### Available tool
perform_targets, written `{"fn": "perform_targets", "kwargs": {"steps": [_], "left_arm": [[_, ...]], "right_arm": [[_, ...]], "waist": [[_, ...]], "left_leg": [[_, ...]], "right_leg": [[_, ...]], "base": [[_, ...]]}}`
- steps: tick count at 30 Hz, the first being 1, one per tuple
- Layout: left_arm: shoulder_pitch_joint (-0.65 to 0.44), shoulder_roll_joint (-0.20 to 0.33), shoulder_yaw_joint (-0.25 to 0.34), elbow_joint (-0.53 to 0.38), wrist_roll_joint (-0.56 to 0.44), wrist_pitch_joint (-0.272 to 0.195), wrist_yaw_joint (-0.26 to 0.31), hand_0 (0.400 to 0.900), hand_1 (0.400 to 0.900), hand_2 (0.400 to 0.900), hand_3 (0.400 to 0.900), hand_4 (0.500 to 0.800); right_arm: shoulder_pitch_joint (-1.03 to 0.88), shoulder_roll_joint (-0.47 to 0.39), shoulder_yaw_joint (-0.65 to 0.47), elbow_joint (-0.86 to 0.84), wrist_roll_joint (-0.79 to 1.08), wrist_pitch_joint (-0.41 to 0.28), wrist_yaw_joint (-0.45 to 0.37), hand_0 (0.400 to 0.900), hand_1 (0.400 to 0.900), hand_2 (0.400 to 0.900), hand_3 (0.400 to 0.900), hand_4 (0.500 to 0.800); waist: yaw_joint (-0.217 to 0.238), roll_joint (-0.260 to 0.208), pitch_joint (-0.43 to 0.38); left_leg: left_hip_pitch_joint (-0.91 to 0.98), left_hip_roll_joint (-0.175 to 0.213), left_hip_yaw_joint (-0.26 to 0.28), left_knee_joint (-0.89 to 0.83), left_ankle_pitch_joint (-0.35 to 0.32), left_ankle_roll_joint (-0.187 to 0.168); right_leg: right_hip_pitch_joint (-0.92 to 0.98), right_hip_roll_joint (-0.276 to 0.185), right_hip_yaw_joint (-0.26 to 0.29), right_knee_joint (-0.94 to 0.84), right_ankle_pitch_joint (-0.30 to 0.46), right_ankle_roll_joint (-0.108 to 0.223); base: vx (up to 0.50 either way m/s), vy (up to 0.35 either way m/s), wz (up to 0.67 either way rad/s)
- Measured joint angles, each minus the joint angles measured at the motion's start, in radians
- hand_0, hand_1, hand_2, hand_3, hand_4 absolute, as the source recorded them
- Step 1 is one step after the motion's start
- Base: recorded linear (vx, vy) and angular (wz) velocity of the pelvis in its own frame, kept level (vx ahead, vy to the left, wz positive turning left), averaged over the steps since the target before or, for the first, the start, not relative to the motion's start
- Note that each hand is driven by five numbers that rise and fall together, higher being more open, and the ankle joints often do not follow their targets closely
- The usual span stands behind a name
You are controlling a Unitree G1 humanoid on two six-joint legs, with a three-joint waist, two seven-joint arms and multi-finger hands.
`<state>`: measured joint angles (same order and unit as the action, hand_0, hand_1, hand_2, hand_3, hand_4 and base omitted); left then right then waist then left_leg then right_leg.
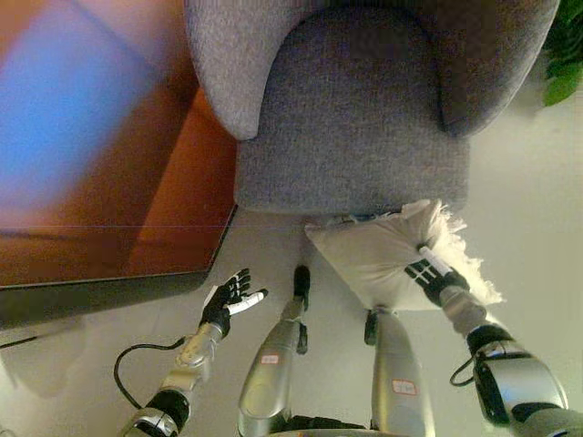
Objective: Pick up the pillow and put it on the sofa.
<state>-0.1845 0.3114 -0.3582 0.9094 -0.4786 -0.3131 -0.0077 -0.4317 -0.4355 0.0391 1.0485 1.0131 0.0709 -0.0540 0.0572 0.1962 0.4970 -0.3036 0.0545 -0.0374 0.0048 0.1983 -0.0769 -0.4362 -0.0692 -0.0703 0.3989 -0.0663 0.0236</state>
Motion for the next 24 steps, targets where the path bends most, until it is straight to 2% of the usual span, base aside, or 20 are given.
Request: {"fn": "perform_targets", "kwargs": {"steps": [3,6,8,11,13,16,19,24], "left_arm": [[0.007,-0.008,0.033,0.018,0.047,0.014,0.001,0.900,0.900,0.900,0.900,0.800],[0.042,-0.011,0.072,0.017,0.100,0.028,0.012,0.900,0.900,0.900,0.900,0.800],[0.078,-0.012,0.099,0.018,0.133,0.043,0.018,0.900,0.900,0.900,0.900,0.800],[0.131,-0.011,0.119,0.029,0.169,0.053,0.017,0.900,0.900,0.900,0.900,0.800],[0.155,-0.011,0.121,0.037,0.184,0.062,0.016,0.900,0.900,0.900,0.900,0.800],[0.181,-0.015,0.125,0.042,0.210,0.072,0.015,0.900,0.900,0.900,0.900,0.800],[0.199,-0.015,0.128,0.061,0.210,0.076,0.013,0.900,0.900,0.900,0.900,0.800],[0.216,-0.019,0.128,0.086,0.210,0.080,0.005,0.900,0.900,0.900,0.900,0.800]], "right_arm": [[0.130,0.031,0.019,-0.162,0.000,0.001,-0.003,0.400,0.400,0.400,0.400,0.500],[0.256,0.069,0.037,-0.313,-0.007,0.013,-0.003,0.400,0.400,0.400,0.400,0.500],[0.348,0.101,0.037,-0.399,-0.023,0.018,-0.003,0.400,0.400,0.400,0.400,0.500],[0.446,0.121,0.045,-0.507,-0.073,0.044,0.004,0.400,0.400,0.400,0.400,0.500],[0.479,0.129,0.045,-0.579,-0.106,0.055,0.009,0.400,0.400,0.400,0.400,0.500],[0.505,0.120,0.043,-0.683,-0.135,0.071,0.046,0.400,0.400,0.400,0.400,0.500],[0.503,0.083,0.041,-0.788,-0.162,0.116,0.069,0.400,0.400,0.400,0.400,0.500],[0.503,-0.029,0.031,-0.954,-0.161,0.165,0.094,0.400,0.400,0.400,0.400,0.500]], "waist": [[-0.005,-0.024,-0.001],[-0.027,-0.078,-0.022],[-0.032,-0.129,-0.052],[-0.051,-0.201,-0.136],[-0.054,-0.231,-0.172],[-0.061,-0.248,-0.240],[-0.080,-0.245,-0.297],[-0.082,-0.231,-0.339]], "left_leg": [[0.071,0.011,0.002,-0.030,-0.005,0.008],[0.137,0.015,0.003,-0.049,-0.023,0.011],[0.193,0.018,0.014,-0.066,-0.038,0.016],[0.238,0.017,0.022,-0.085,-0.052,0.015],[0.275,0.015,0.038,-0.085,-0.068,0.018],[0.310,0.012,0.046,-0.085,-0.087,0.021],[0.328,0.011,0.047,-0.085,-0.096,0.021],[0.353,0.013,0.065,-0.086,-0.102,0.022]], "right_leg": [[0.095,0.011,-0.009,-0.079,0.020,0.006],[0.185,0.015,-0.013,-0.148,0.028,0.012],[0.253,0.019,-0.008,-0.197,0.033,0.016],[0.320,0.019,-0.005,-0.263,0.045,0.020],[0.369,0.018,0.007,-0.304,0.054,0.022],[0.423,0.016,0.012,-0.350,0.062,0.027],[0.452,0.016,0.011,-0.370,0.063,0.028],[0.483,0.017,0.023,-0.400,0.073,0.033]], "base": [[0.10,-0.018,-0.02],[0.17,0.014,-0.07],[0.15,0.037,-0.09],[0.11,0.042,-0.11],[0.09,0.033,-0.11],[0.03,0.029,-0.10],[0.01,0.028,-0.08],[0.00,0.018,-0.03]]}}
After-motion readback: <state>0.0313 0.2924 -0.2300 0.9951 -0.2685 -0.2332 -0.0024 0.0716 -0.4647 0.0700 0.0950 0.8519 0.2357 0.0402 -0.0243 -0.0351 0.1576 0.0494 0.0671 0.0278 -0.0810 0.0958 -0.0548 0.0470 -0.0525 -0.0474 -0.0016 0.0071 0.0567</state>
